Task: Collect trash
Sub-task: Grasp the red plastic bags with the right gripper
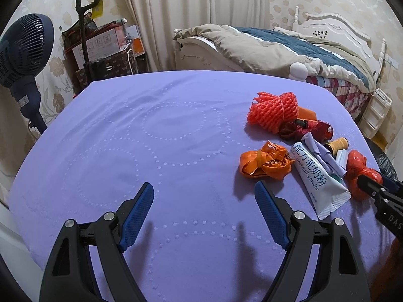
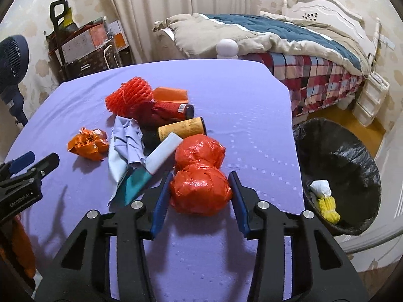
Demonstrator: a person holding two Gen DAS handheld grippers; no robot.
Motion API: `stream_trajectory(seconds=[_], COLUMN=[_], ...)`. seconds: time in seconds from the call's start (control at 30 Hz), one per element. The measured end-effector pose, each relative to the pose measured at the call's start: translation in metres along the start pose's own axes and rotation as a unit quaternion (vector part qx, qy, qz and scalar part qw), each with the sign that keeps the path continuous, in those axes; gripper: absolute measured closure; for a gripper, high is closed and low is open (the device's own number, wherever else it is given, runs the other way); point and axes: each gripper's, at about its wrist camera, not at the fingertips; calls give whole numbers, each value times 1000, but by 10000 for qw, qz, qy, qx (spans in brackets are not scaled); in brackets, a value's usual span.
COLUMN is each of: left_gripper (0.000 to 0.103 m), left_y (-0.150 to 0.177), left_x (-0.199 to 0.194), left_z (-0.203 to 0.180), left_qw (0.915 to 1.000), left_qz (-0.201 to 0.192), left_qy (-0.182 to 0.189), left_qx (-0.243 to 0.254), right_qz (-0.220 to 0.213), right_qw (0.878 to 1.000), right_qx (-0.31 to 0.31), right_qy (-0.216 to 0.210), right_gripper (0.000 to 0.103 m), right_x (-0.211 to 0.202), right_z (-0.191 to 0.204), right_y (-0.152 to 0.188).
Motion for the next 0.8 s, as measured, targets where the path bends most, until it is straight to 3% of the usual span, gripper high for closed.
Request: stream_trajectory(seconds=[0.23, 0.3, 0.57, 0.8], left_gripper=[23, 23, 22, 20], left_y=[-5, -6, -9, -8], left_x=[4, 6, 15, 17], left_z=[-8, -10, -21, -28], left_qw=[9999, 9999, 9995, 9990], left_qz=[-53, -51, -16, -35], left_qy=[48, 86, 296, 378], left_qx=[85, 78, 140, 220], right_qz=[-44, 10, -11, 115], right_qw=[9999, 9999, 9994, 9995], right_qx=[-50, -76, 4, 137], right_qy=[108, 120, 357, 278], right_gripper=[49, 56, 57, 57], right_x=[11, 16, 19, 26], right_z=[2, 2, -14, -22], right_y=[-10, -10, -16, -16])
Point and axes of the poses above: each gripper's, at about its wrist camera, not at the fingertips, and x roughly the way its jaws point, z to its left, y to its underside, and after that the axes turned 5 degrees about -y, right-handed
